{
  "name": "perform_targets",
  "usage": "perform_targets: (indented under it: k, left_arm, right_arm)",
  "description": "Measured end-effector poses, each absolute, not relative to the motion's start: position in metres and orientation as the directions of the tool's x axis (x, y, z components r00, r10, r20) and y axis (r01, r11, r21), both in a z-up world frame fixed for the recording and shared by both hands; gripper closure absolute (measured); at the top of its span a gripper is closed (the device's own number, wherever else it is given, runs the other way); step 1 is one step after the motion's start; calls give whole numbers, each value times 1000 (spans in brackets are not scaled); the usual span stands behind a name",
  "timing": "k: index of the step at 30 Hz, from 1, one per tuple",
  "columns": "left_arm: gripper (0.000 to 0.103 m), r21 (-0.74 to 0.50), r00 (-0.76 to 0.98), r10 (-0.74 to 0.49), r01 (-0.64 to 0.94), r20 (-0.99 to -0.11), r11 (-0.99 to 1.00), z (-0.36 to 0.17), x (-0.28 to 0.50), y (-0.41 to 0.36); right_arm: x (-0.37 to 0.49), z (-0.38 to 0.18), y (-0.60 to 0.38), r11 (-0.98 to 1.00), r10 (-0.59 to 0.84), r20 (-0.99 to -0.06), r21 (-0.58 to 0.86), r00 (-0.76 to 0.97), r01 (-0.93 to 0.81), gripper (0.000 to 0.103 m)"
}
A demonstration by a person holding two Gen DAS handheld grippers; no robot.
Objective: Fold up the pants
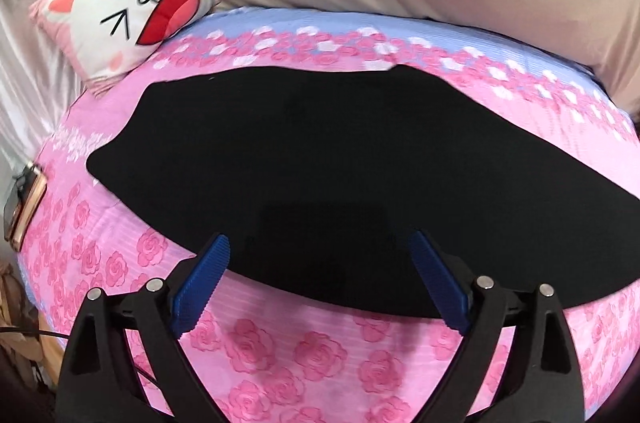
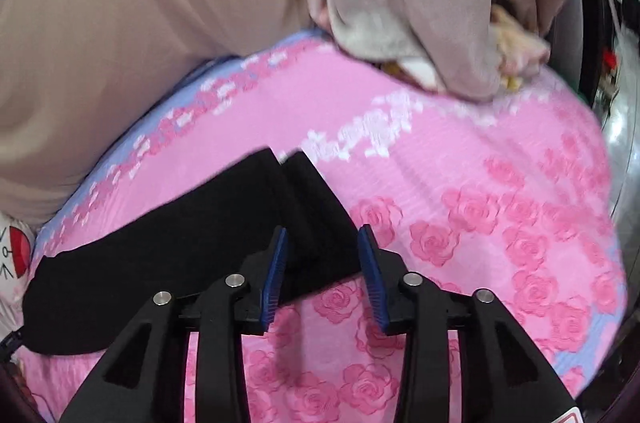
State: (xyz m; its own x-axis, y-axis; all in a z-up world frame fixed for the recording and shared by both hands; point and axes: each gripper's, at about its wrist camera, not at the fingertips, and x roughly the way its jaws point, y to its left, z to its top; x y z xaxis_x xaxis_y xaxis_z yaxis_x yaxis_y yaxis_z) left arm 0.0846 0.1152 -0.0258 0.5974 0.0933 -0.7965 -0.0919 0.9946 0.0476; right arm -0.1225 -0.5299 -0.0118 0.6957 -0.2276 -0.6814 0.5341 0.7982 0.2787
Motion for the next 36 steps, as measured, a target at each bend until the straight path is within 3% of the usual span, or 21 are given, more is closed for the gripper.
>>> perform_targets:
  k: [3,4,8,13,22,24,25,26,31,35,36]
  left_arm:
    - [13,47,592,126,-148,-796,988,-29,91,132]
    - [13,44,593,130,-158,-795,986,-29,93,136]
    - [13,36,581,143,-192,-801,981,-27,96,153]
    - [11,77,605,174,-184,-777,980,-23,86,158]
    - [11,60,598,124,-125,-791,990,-28,93,121]
    - [11,56,597,112,-113,-795,992,-28,93,112]
    - [11,61,595,113,-108,-796,992,-28,94,107]
    - [11,65,595,116,-107,-795,992,-28,94,105]
    - [11,79,597,124,-100,-793,992,-26,101,98]
    - [10,77,589,125,-106,-799,991,-35,108,99]
    - [10,80,580,131,-113,-804,990,-38,110,102]
  right_arm:
    - [-96,11,-488,876,-180,-663,229,727,426,64]
    - [-86,12,-476,895,-167,-661,210,732,394,58]
    - [-46,4,-459,912,-278,-687,30,671,408,51]
    - [-48,-17,-513,868,-256,-739,107,622,484,51]
    - [-7,-33,-520,902,-237,-773,49,588,429,51]
    - [1,-40,-522,903,-217,-789,60,574,424,65]
    - [0,-38,-518,909,-210,-785,63,582,412,86]
    - [-1,-34,-514,911,-225,-782,44,582,411,94]
    - [-36,7,-514,880,-319,-707,27,631,474,95]
    - [-32,-41,-532,863,-284,-805,22,522,504,88]
    - [-37,-37,-527,864,-310,-777,9,547,503,87]
